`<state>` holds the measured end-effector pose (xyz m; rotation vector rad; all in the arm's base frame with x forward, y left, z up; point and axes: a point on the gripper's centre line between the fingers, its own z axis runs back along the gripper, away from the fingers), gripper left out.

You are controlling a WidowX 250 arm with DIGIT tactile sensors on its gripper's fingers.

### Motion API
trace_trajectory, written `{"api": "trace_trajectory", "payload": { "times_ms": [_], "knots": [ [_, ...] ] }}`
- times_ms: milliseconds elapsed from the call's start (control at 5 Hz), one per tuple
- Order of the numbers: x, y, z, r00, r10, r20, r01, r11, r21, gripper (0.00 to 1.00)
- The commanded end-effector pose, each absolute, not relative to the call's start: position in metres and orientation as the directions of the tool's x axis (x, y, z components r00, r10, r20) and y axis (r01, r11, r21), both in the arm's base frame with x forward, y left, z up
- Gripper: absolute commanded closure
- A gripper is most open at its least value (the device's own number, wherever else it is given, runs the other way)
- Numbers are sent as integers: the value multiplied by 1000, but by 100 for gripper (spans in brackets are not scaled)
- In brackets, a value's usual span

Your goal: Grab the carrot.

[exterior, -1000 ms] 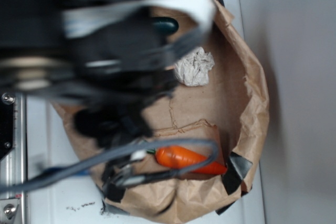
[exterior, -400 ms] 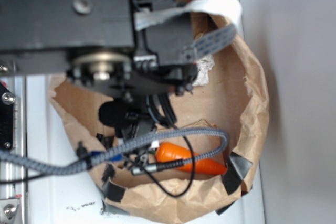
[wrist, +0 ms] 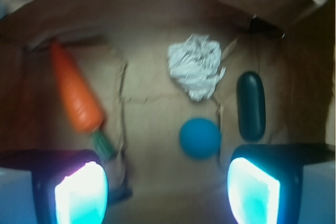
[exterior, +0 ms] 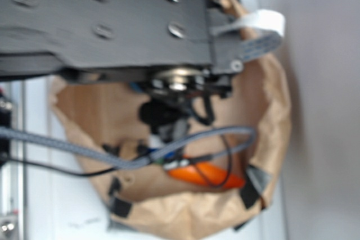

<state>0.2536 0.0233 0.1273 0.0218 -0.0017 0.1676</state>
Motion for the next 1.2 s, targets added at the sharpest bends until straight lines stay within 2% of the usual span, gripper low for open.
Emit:
{"api": "trace_trajectory", "payload": {
  "times_ms": [0, 200, 400, 800, 1000],
  "knots": [
    [257, -4, 107, 987, 19, 162, -31, 997, 73, 0],
    [259, -21, 98, 985, -43, 169, 34, 998, 56, 0],
    [267, -31, 94, 987, -73, 143, 75, 997, -8, 0],
    [285, -40, 55, 992, -82, 91, 88, 994, -63, 0],
    [291, -34, 42, 993, -55, 103, 63, 995, -76, 0]
  ]
}}
